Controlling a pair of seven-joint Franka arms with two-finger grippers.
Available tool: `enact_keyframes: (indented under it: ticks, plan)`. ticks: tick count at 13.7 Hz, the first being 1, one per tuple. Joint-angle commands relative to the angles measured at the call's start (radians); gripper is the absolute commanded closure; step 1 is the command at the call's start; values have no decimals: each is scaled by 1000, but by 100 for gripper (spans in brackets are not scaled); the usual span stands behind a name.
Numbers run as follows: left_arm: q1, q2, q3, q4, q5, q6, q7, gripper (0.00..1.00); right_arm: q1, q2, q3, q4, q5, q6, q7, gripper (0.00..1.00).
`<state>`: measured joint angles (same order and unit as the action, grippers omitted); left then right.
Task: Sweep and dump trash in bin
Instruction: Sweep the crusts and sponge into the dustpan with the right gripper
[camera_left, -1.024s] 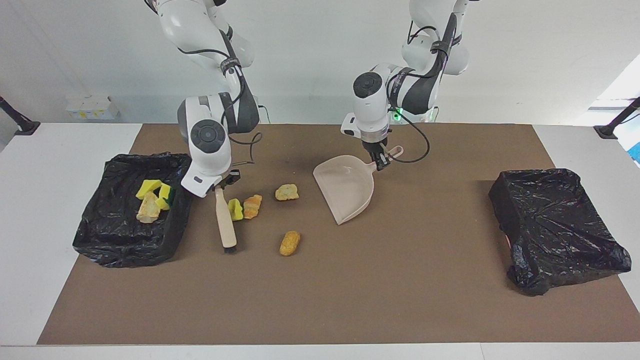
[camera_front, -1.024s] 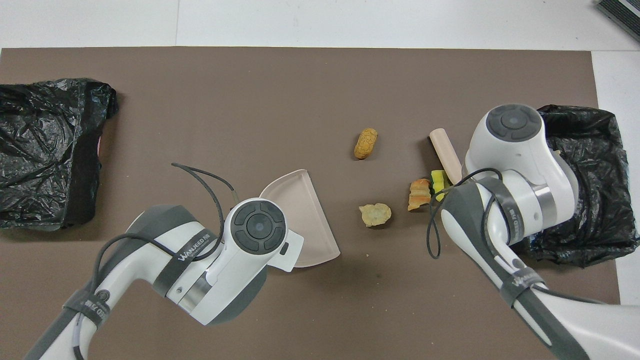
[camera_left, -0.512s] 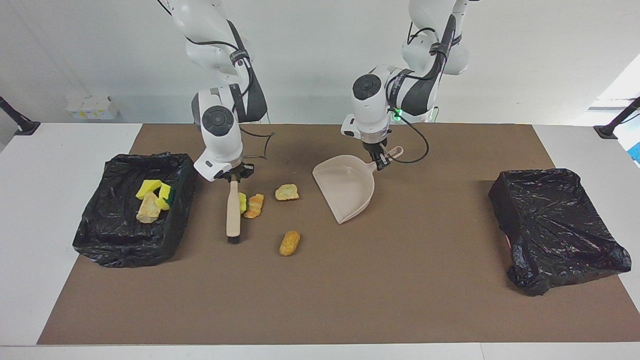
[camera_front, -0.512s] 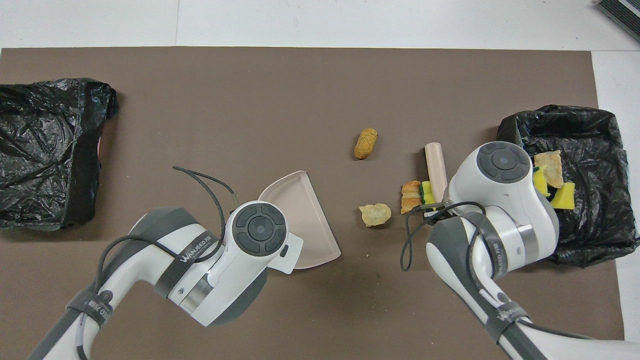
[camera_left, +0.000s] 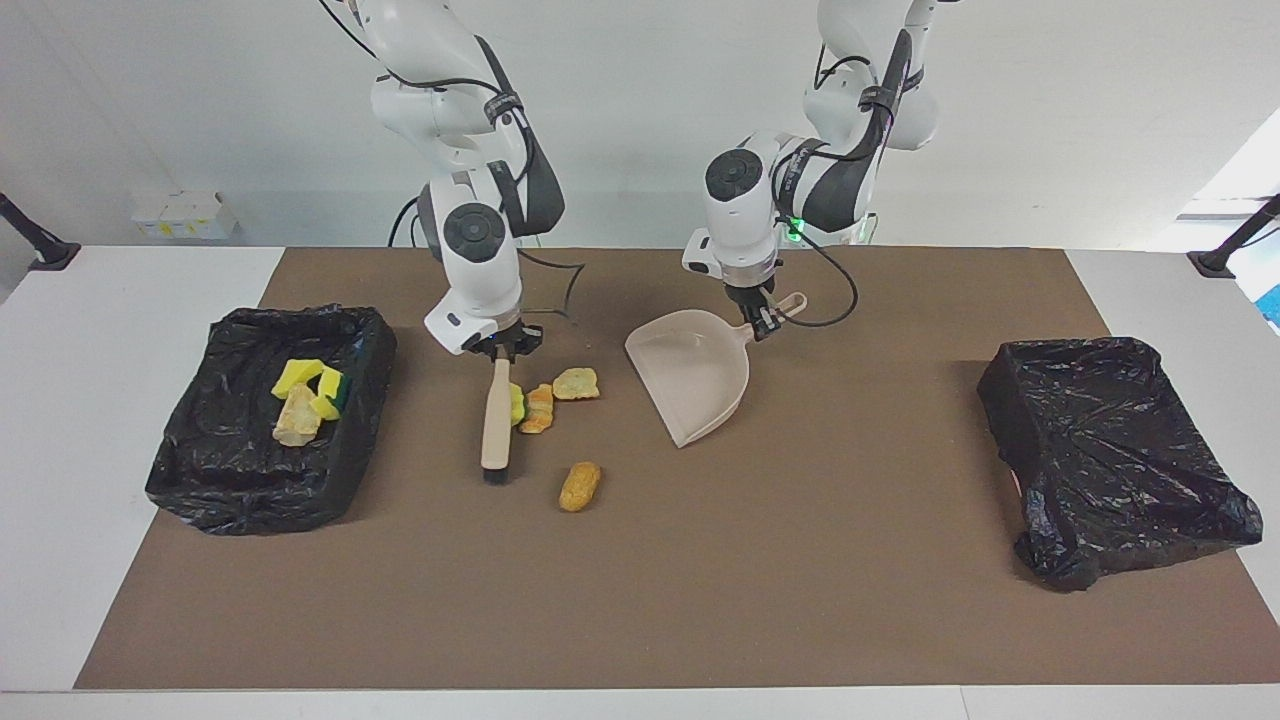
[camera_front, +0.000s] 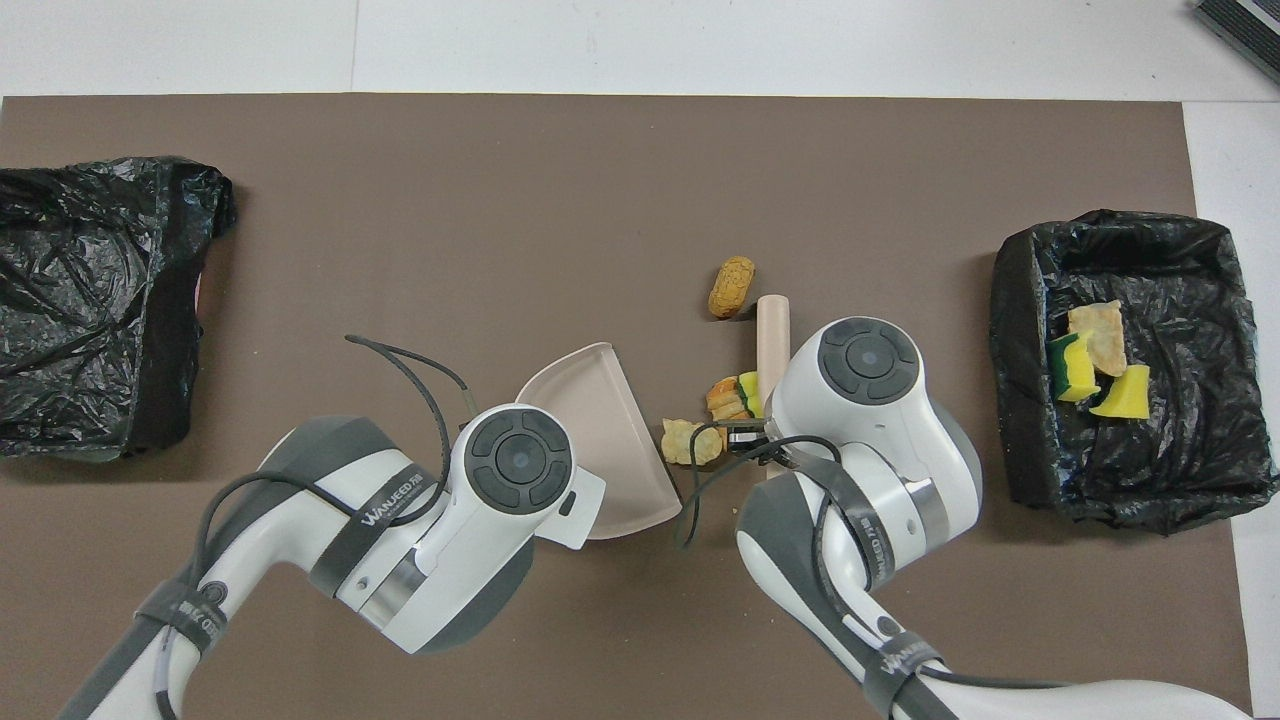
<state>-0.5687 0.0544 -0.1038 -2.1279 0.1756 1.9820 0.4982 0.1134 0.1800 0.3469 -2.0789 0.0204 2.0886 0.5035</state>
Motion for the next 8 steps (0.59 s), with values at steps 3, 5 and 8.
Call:
enact_keyframes:
  ticks: [3,5,8]
  plan:
    - [-7,-33,3,-52,7,27,-6,100,68,27,3,46,174,-7,-202,100]
    - [-5,-33,3,-52,7,32,-6,100,71,26,3,53,277,-45,-334,100]
    - [-3,-31,3,-52,5,41,-6,100,49,19,0,146,286,-169,-370,100]
